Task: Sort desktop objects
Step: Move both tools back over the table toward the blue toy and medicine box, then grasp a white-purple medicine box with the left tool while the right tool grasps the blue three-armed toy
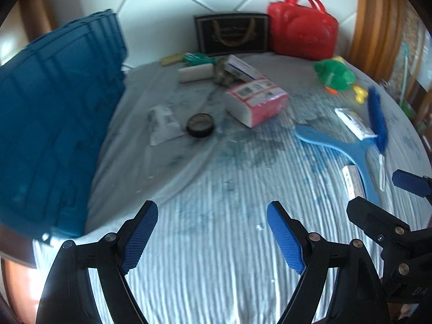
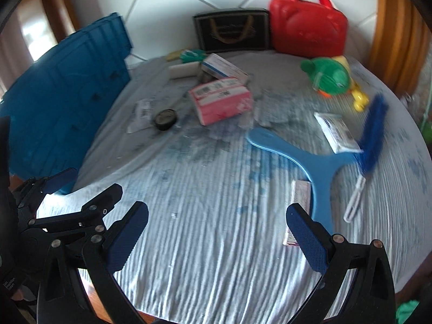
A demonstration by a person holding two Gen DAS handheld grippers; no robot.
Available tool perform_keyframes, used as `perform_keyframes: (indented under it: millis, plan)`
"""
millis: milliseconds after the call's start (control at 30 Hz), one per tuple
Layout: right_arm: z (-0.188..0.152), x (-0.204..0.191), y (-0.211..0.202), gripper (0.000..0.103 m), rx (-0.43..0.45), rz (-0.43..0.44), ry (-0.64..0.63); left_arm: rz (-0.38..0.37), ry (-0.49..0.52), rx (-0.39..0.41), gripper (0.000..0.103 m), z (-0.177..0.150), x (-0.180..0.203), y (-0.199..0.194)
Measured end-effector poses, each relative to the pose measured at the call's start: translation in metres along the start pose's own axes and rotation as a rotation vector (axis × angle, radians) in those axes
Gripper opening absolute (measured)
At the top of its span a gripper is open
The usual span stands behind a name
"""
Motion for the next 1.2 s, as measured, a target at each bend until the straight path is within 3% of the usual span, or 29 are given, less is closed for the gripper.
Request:
perform_keyframes:
  millis: [300,467,633,867,1067,1200]
  plan:
    - [-0.014,0.053,0.035,0.103,-0.091,-0.151,0.129,-0.131,0.104,-0.083,0.083,0.015,0.04,0.061]
    - [-0.022,0.099,0.045,0.103,-0.118,-0.191,0.171,-0.148,0.118,-0.115,0.083,0.019,0.07,0.079]
    - [-0.018,0.149,0.062,0.103,-0.108,-0.19,0.134,-0.128,0.071,-0.108,0.083,0.025,0.114,0.098]
    - [-0.015,0.223,0.1,0.103,-0.138,-0.119,0.008,-0.068,-0.057,-0.129,0.081,0.017,0.177,0.131]
    - [-0.016,0.239,0.123,0.103,-0.175,-0.035,-0.044,-0.023,-0.145,-0.145,0.074,0.007,0.181,0.144]
    - [-0.017,0.239,0.131,0.103,-0.187,-0.013,-0.059,-0.051,-0.16,-0.148,0.074,0.01,0.186,0.148]
Point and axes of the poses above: each gripper's, at about its wrist camera, not at the fingertips, and y roughly the way its jaws point, x to its right, z to its top, the point moved 4 cm from there along y, roughly the way its jaws point, and after that the axes turned 14 degrees about -z, right-handed, at the moved point
